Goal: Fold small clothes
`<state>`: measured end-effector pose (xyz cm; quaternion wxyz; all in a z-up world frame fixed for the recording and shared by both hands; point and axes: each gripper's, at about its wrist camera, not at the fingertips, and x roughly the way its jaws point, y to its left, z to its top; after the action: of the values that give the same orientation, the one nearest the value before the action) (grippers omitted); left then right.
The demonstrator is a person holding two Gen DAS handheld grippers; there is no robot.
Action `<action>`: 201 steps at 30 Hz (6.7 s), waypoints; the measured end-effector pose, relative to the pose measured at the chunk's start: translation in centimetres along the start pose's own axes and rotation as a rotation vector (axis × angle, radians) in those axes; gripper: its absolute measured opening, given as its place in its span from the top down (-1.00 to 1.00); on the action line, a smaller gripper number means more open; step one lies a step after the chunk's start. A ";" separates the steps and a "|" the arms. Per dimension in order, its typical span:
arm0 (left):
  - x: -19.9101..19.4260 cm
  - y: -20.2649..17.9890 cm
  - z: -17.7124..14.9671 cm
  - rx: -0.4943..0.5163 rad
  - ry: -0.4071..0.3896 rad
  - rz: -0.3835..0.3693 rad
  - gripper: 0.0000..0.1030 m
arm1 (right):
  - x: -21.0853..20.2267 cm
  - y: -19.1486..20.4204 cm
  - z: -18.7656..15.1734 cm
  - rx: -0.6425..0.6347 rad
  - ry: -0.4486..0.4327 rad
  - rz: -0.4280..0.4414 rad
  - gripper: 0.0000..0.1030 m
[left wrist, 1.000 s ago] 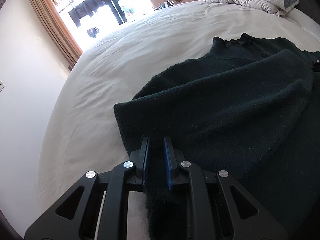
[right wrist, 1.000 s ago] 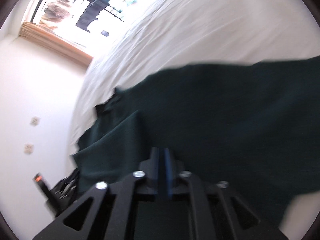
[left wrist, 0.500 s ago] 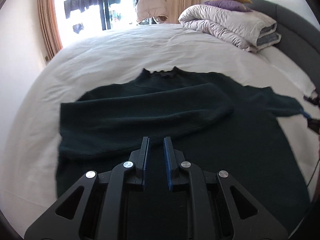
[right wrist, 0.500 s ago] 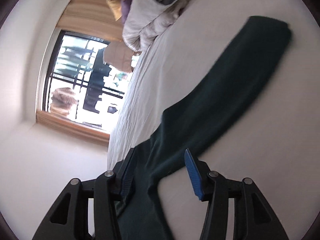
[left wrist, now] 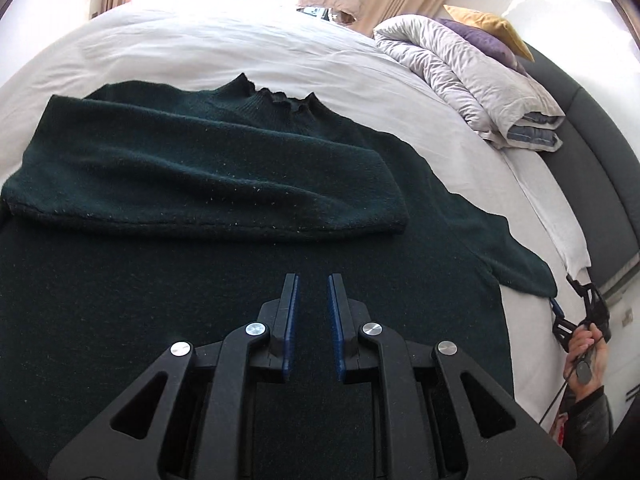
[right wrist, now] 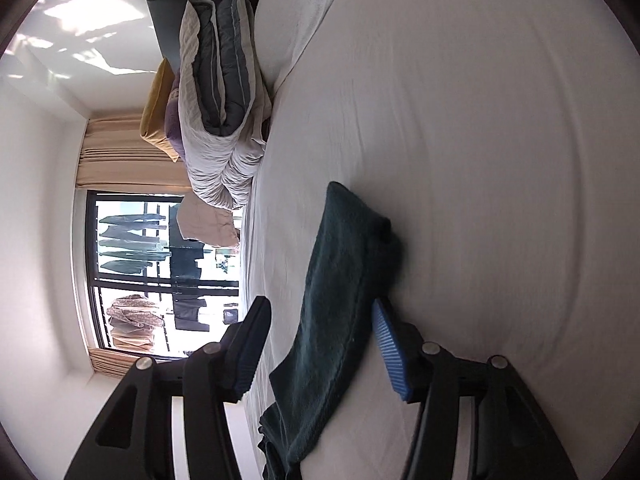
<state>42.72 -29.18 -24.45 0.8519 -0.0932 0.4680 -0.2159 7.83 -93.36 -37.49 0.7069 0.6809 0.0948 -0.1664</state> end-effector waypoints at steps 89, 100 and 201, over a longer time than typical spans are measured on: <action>5.0 1.5 10.6 -0.190 0.353 -0.399 0.29 | 12.4 19.1 -49.5 -1.662 0.281 -0.080 0.82; 4.3 2.8 11.5 -0.216 0.322 -0.427 0.86 | 11.3 19.3 -50.2 -1.626 0.331 -0.014 0.43; 6.3 17.5 9.7 -0.317 0.179 -0.233 0.85 | 19.7 15.4 -28.4 -0.859 0.447 -0.246 0.46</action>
<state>58.71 -16.94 -30.23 0.7508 -0.2600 0.5559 -0.2442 34.27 -66.93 -31.83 0.8611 0.3311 0.3833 -0.0445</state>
